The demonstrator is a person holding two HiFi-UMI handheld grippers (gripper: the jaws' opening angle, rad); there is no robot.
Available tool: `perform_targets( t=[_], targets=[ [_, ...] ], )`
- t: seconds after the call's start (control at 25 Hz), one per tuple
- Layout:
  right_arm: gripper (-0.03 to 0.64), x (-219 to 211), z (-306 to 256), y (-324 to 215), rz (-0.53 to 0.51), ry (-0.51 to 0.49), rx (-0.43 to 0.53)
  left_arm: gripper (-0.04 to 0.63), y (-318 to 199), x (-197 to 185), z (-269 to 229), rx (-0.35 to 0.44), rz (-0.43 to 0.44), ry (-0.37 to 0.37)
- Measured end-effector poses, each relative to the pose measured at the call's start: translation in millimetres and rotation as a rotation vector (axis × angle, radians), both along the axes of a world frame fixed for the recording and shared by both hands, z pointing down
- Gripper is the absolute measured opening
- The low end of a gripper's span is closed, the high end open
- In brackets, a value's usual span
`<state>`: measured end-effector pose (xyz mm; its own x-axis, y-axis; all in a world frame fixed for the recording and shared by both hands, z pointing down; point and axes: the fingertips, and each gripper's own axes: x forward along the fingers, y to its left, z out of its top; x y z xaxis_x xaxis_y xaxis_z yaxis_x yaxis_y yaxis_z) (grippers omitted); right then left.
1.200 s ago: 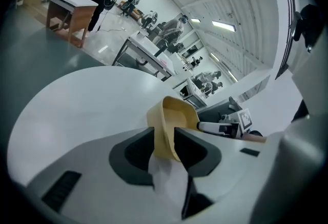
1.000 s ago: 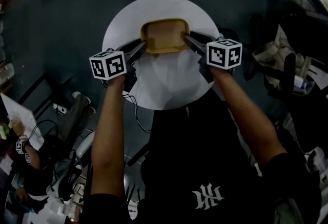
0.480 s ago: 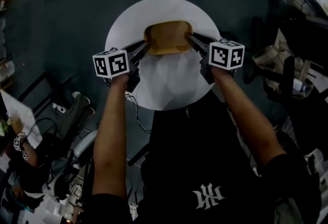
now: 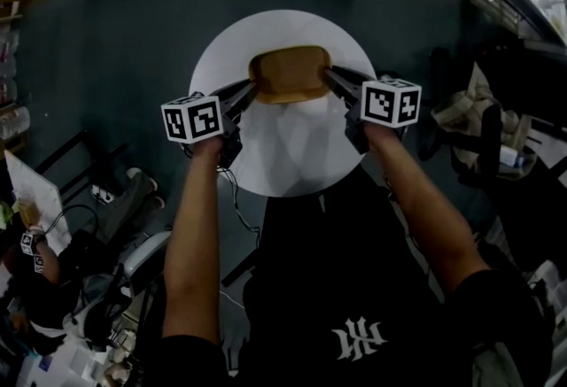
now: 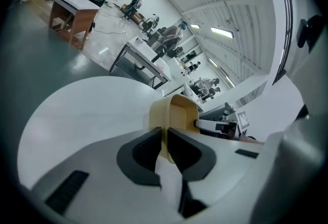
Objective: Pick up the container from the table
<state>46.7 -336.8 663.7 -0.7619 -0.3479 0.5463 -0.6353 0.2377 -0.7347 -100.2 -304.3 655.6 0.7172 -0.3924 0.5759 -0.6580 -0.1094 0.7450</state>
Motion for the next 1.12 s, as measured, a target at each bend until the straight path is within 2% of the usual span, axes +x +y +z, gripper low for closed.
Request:
perform_targets(
  t=[0.48, 1.12],
  targets=[
    [0.083, 7, -80, -16, -0.020, -0.036, 0.129, 0.038, -13, 4, -74, 0.157, -0.024, -0.029],
    [0.083, 11, -199, -33, -0.062, -0.134, 0.339, 0.038, -24, 8, -191, 0.378, -0.070, -0.054]
  ],
)
